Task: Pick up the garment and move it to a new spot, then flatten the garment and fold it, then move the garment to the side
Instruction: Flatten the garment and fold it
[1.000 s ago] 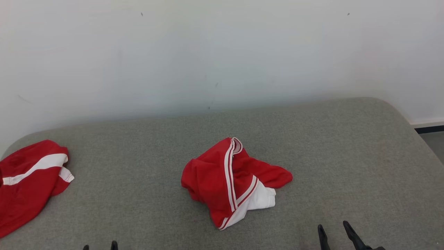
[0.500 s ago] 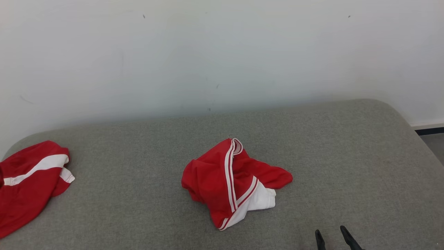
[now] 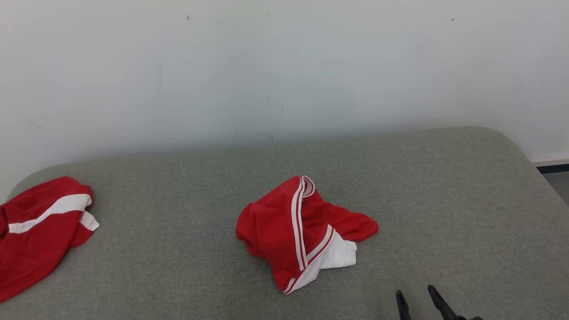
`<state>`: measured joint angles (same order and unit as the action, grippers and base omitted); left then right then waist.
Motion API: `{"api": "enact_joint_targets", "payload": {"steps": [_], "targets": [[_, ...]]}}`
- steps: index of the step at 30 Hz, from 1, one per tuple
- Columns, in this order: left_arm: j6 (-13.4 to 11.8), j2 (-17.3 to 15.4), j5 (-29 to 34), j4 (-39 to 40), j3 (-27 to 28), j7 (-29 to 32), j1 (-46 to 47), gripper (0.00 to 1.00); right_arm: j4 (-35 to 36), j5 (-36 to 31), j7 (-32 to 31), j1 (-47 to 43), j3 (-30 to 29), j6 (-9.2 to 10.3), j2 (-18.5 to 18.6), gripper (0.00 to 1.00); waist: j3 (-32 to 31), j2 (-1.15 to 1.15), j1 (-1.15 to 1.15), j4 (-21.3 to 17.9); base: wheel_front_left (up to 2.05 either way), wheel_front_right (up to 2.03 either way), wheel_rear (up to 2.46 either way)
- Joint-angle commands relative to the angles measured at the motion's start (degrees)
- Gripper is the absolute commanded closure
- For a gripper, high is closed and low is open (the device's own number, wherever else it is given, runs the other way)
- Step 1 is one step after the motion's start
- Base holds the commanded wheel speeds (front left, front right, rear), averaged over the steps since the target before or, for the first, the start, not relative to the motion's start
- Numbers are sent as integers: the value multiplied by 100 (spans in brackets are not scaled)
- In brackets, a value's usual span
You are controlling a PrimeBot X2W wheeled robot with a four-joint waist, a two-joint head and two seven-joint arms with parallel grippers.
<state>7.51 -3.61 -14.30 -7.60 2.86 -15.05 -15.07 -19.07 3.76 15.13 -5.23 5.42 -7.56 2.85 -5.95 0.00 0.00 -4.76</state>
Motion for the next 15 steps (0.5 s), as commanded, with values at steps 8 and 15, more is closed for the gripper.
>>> {"api": "enact_joint_targets", "payload": {"steps": [8,15], "targets": [[-8,-70,-35,45,-100,-20,132,0,62,189,-234,700,690,14,6,0,7,0,0,269,0,0,0],[-8,-92,-71,47,-287,-19,192,0,-752,562,-1049,1735,1266,14,8,0,101,0,0,716,0,0,0]]}}
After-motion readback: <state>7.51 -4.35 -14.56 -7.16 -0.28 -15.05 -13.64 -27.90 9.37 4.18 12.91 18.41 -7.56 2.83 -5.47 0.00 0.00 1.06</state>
